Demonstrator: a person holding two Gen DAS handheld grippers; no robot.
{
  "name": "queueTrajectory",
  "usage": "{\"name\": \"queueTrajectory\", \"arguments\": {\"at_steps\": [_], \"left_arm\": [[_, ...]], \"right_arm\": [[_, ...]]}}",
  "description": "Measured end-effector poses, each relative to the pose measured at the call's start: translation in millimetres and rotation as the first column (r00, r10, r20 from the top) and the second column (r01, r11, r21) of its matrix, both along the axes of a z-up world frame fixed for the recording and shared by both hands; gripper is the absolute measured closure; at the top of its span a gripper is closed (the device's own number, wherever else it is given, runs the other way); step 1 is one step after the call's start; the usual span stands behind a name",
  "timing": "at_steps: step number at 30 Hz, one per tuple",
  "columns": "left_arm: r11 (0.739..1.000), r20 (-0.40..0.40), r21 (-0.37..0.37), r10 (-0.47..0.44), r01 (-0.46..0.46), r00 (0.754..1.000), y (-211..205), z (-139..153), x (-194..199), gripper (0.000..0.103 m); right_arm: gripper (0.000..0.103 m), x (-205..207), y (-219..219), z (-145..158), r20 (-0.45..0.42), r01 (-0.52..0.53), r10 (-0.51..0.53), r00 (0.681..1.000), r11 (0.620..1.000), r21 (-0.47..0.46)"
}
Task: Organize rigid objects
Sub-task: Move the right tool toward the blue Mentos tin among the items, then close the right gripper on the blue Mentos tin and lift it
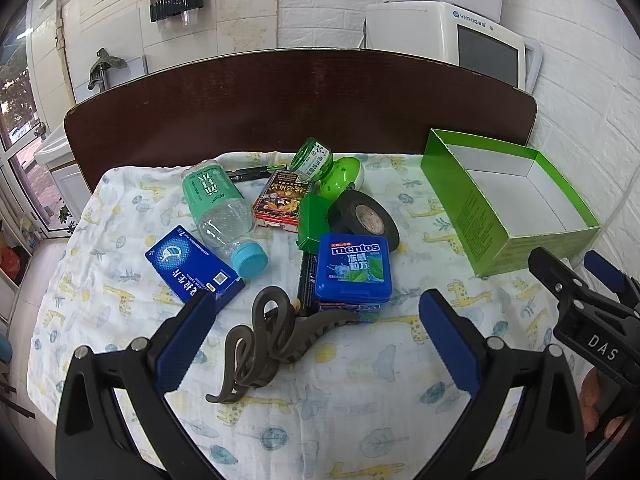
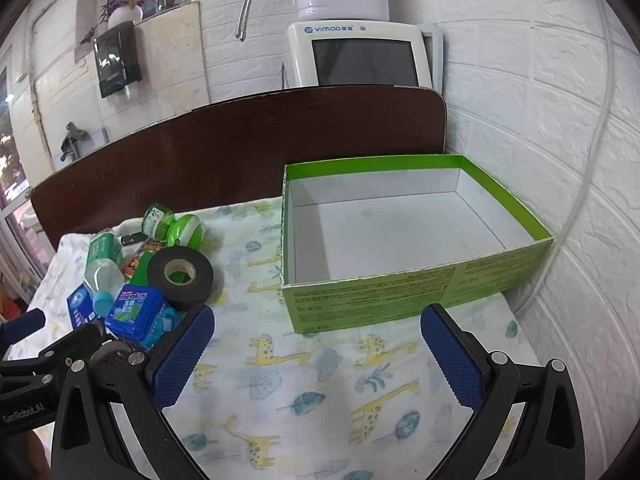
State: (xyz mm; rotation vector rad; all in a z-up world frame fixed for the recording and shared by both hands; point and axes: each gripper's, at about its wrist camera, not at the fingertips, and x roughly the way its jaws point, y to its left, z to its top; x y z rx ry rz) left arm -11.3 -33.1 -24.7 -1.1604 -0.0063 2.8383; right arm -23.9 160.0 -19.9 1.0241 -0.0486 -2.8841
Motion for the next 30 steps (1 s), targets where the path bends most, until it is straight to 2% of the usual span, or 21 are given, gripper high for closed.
{"name": "queueTrajectory", "arguments": {"at_steps": [12,14,16,18,21,22,23,25,27,30], "left_arm": [[1.0,-0.002,-0.011,0.004,-0.004,1.0,-7,0,-1,0.004],[1.0,0.009,0.013,-0.024,0.024,1.0,-11,0,-3,0.02],[0.997,0.03,0.046,-0.057,0.056,0.998,-15,-1,-6,0.03],[0.995,0.039,0.073,-0.064,0.061,0.997,-19,-2,-9,0.032],[0.989,0.059,0.127,-0.085,0.077,0.995,-26,-4,-14,0.039],[0.985,0.069,0.149,-0.1,0.089,0.993,-28,-5,-17,0.046],[0.98,0.08,0.17,-0.12,0.105,0.99,-29,-6,-19,0.053],[0.975,0.094,0.182,-0.145,0.126,0.985,-29,-8,-24,0.062],[0.974,0.106,0.182,-0.156,0.135,0.982,-28,-10,-29,0.064],[0.966,0.124,0.212,-0.18,0.152,0.976,-28,-12,-38,0.064]], "right_arm": [[0.0,-3,-12,-1,0.014,-0.034,0.034,0.999,0.999,-0.007],[0.0,-3,-15,-1,0.02,-0.067,0.068,0.997,0.997,-0.031],[0.0,-4,-18,-1,0.023,-0.13,0.133,0.991,0.986,-0.1],[0.002,-4,-22,-2,0.028,-0.188,0.195,0.98,0.968,-0.165],[0.027,-2,-34,-3,0.026,-0.257,0.269,0.963,0.941,-0.219],[0.037,-3,-39,-4,0.037,-0.278,0.293,0.955,0.933,-0.23],[0.041,-5,-43,-7,0.054,-0.296,0.317,0.947,0.925,-0.238],[0.055,-9,-53,-15,0.094,-0.336,0.372,0.923,0.902,-0.271],[0.061,-13,-60,-22,0.128,-0.358,0.416,0.9,0.875,-0.326],[0.062,-22,-65,-31,0.162,-0.356,0.451,0.878,0.839,-0.411]]}}
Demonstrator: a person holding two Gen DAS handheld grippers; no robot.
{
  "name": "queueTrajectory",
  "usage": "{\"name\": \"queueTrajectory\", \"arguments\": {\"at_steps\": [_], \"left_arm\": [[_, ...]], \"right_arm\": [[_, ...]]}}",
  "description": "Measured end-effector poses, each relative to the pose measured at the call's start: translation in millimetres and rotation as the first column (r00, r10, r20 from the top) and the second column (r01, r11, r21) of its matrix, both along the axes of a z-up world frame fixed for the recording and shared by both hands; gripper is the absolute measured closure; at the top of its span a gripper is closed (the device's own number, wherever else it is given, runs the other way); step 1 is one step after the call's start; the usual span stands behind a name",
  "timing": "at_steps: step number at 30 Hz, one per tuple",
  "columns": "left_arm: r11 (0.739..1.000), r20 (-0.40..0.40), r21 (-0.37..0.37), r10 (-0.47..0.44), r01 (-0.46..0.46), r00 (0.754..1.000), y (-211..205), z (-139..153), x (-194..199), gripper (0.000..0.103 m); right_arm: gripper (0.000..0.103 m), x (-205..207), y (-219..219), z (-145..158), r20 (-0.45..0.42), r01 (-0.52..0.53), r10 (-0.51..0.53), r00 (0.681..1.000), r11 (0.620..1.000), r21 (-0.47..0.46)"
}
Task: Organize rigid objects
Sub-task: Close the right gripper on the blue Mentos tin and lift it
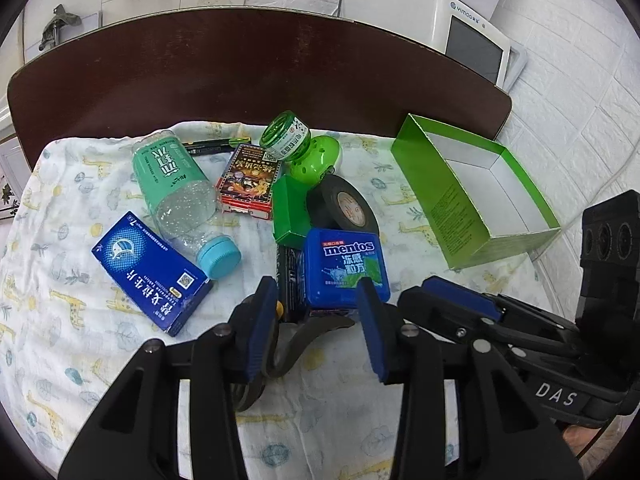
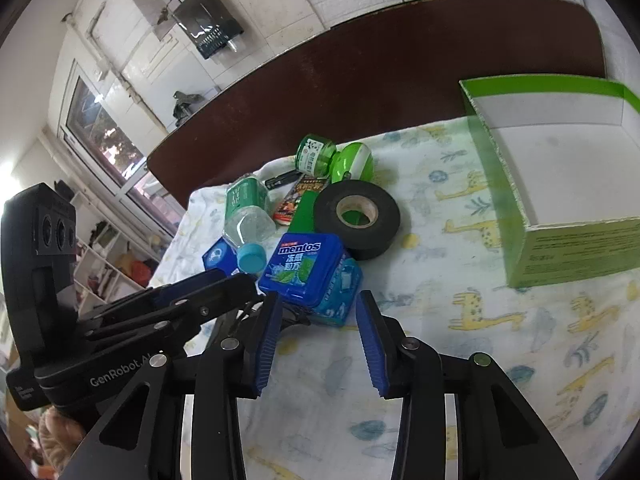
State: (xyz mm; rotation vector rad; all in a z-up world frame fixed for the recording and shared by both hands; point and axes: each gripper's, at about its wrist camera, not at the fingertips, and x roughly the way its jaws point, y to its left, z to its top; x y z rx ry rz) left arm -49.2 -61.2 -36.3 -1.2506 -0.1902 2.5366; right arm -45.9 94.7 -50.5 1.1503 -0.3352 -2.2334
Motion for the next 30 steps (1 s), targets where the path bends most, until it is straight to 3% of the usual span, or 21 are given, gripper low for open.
{"name": "queueTrajectory", "arguments": {"at_steps": [5,15,19,25,30], "left_arm": [[1.0,0.035,-0.002,-0.01,0.01,0.999,-3,-6,-15,0.066],[0.993,0.099,0.07,-0.098,0.091,0.99,-10,-13,-18,0.069],[0.99,0.078,0.022,-0.143,0.141,0.987,-3,-12,-12,0.066],[0.971,0.12,-0.096,-0.205,0.217,0.971,16,-32,-17,0.065],[0.969,0.119,-0.099,-0.216,0.228,0.969,21,-36,-29,0.063]], "right_arm": [[0.062,-15,-7,-5,0.056,0.027,-0.025,0.998,0.999,-0.044],[0.062,-51,-4,-25,0.262,0.096,-0.063,0.963,0.989,-0.113],[0.062,-58,-11,-27,0.273,0.079,-0.046,0.961,0.991,-0.11],[0.062,-64,-16,-28,0.287,0.07,-0.04,0.957,0.993,-0.097],[0.056,-70,-17,-29,0.282,0.064,-0.04,0.958,0.995,-0.078]]}}
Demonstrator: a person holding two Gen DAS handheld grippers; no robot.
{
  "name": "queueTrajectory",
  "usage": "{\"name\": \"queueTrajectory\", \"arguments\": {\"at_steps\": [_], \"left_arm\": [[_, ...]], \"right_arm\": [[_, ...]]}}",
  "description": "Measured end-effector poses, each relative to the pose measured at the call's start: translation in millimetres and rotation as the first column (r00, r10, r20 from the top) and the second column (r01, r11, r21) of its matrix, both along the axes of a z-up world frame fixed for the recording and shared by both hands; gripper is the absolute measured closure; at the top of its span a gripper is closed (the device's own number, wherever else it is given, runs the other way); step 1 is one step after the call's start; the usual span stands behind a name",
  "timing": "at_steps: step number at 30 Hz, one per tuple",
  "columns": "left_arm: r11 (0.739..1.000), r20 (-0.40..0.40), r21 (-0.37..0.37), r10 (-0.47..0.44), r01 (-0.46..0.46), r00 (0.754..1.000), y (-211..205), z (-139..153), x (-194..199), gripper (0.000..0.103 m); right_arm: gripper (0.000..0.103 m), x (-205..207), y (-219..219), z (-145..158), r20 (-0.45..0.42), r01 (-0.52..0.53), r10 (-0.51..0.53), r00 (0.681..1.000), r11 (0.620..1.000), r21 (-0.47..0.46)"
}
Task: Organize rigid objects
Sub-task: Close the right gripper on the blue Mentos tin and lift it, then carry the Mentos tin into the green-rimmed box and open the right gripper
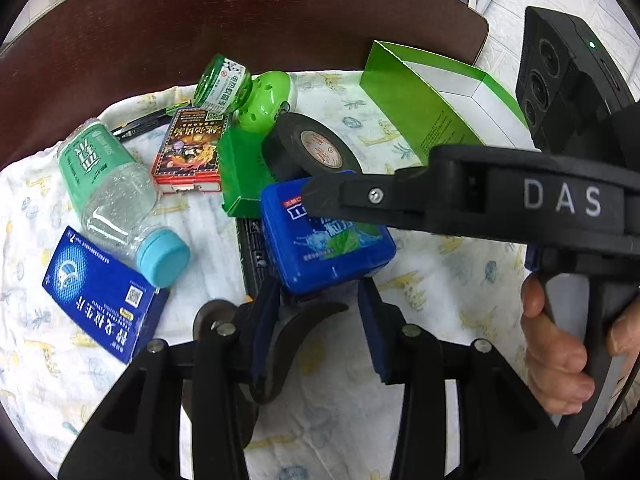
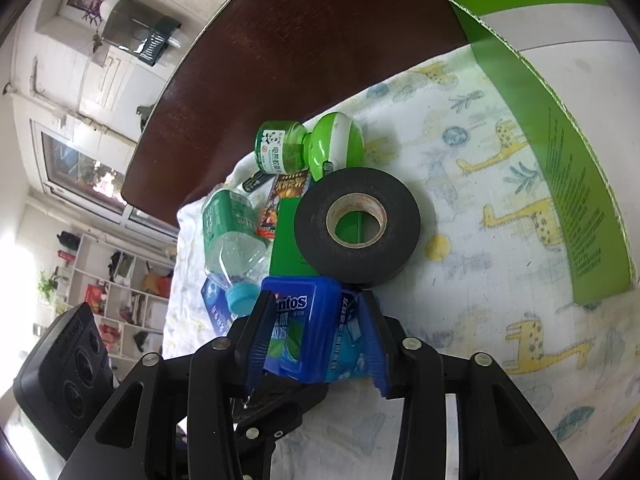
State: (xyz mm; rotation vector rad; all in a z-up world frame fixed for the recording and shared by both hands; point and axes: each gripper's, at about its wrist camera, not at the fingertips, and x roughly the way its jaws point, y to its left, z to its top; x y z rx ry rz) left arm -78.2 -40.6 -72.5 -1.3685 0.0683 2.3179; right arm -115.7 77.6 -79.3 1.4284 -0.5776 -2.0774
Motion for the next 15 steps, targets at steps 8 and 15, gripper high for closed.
{"name": "queueTrajectory", "arguments": {"at_steps": [8,15], "left_arm": [[1.0,-0.026,-0.005,0.008,-0.008,1.0,4,6,-2,0.062],[0.999,-0.109,-0.032,-0.017,0.013,0.994,18,35,9,0.062]], "right_arm": [[0.054,-3,-7,5,-0.044,-0.047,0.048,0.998,0.998,0.039],[0.054,6,7,24,-0.094,-0.039,0.04,0.995,0.999,0.01]]}}
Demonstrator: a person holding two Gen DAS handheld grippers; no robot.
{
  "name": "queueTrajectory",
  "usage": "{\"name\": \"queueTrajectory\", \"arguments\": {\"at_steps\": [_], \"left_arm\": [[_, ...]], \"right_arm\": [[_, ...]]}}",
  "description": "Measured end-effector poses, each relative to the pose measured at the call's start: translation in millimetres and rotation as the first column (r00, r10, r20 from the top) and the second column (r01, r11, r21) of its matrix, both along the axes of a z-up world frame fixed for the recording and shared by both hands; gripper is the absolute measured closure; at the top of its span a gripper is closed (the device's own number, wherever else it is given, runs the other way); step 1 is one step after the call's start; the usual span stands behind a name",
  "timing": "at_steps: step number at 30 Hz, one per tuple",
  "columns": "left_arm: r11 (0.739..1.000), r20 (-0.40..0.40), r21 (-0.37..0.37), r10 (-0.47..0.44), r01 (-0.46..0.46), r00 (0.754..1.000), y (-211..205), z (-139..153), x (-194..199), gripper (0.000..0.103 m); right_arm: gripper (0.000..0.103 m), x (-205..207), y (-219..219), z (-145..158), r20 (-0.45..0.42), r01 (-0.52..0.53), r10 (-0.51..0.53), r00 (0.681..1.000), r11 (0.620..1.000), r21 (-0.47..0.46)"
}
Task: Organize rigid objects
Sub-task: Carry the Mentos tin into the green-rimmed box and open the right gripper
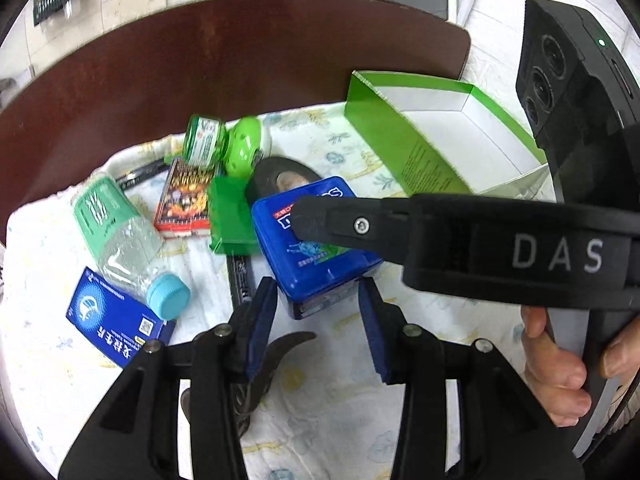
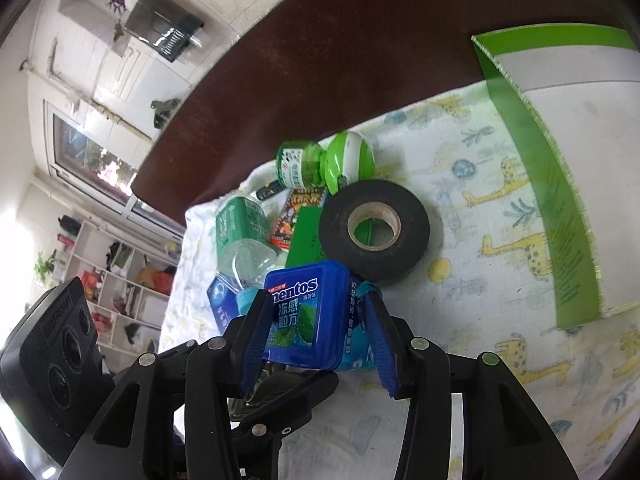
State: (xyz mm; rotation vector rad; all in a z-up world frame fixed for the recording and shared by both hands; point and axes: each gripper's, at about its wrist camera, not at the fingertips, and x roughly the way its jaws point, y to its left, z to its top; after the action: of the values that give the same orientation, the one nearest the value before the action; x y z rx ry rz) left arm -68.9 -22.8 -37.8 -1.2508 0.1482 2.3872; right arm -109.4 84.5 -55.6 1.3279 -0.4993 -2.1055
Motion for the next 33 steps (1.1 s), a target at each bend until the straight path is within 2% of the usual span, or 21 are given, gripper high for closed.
{"name": "queueTrajectory", "arguments": {"at_steps": [7,14,24,33], "left_arm": [[0.998,-0.101,-0.02,-0.055,0.053,0.993,38,37,7,0.062],[0.988,-0.18,-0.057,-0.15,0.142,0.972,96,61,4,0.062],[0.968,-0.152,-0.088,-0.245,0.234,0.958,166,54,-11,0.062],[0.963,-0.06,-0.109,-0.254,0.246,0.965,190,31,-17,0.063]], "right_arm": [[0.054,9,28,37,-0.105,0.047,-0.051,0.993,0.998,-0.039],[0.054,8,77,73,-0.212,0.13,-0.143,0.967,0.989,-0.074],[0.054,-8,147,75,-0.239,0.247,-0.26,0.936,0.965,-0.084],[0.054,-29,174,45,-0.183,0.26,-0.268,0.946,0.963,-0.066]]}}
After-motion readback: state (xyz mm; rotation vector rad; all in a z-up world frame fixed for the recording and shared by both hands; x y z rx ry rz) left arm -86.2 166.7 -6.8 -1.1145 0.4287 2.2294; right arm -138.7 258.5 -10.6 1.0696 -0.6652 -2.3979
